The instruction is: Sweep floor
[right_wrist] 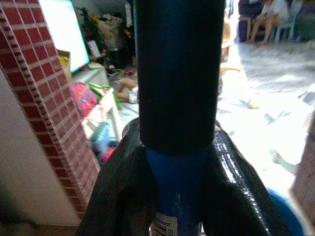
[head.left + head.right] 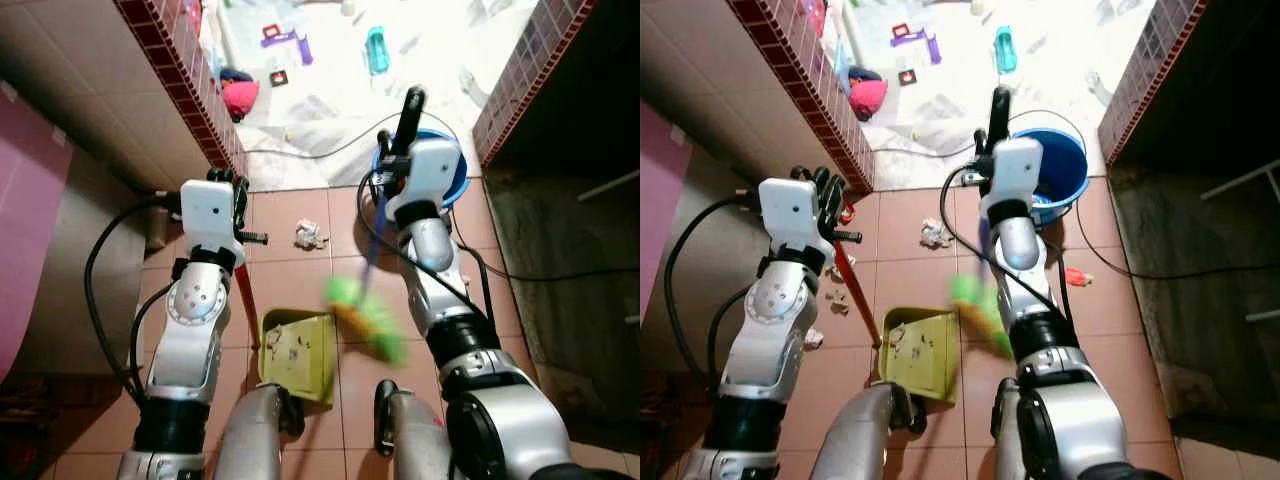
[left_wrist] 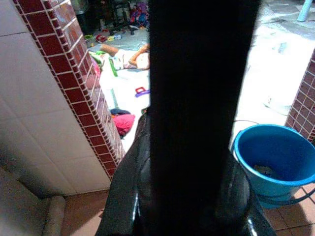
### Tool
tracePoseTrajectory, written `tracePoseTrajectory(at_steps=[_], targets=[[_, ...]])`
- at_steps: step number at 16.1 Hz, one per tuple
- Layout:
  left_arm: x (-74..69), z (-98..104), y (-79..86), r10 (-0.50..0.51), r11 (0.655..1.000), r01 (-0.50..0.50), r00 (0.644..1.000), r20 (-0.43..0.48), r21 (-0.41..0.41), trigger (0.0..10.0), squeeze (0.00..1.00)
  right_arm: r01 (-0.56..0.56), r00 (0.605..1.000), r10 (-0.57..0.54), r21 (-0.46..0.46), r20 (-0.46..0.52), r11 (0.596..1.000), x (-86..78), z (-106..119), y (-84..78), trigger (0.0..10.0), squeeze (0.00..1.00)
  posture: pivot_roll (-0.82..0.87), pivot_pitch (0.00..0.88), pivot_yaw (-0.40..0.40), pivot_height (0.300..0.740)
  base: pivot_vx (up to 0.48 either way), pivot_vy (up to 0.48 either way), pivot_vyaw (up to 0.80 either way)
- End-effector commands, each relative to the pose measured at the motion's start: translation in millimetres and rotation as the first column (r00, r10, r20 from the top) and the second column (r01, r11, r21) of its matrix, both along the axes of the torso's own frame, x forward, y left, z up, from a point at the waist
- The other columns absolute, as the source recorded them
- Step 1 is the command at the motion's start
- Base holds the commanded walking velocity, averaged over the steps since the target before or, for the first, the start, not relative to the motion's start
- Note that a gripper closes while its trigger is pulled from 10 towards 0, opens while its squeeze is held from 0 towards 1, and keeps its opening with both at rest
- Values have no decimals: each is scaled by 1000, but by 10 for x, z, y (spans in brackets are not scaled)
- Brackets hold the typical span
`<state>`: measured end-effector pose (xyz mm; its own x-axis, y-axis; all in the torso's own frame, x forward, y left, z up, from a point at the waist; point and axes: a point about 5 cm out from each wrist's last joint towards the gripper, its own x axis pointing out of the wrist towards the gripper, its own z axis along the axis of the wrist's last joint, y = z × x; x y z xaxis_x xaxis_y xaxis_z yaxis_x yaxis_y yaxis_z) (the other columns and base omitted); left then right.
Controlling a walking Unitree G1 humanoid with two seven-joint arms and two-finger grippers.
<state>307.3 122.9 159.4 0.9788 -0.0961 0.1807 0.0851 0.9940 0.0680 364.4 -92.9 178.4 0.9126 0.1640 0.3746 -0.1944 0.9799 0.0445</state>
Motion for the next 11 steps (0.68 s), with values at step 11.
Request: tracePoseTrajectory(at_steps=[11], targets=[[195,-191,-79,11,1000,-12,998,-56,-19,10000,0,-29,909,217,-465,356,885,-63,759,-87,10000,0,-52,166,51,740,0,0,0]])
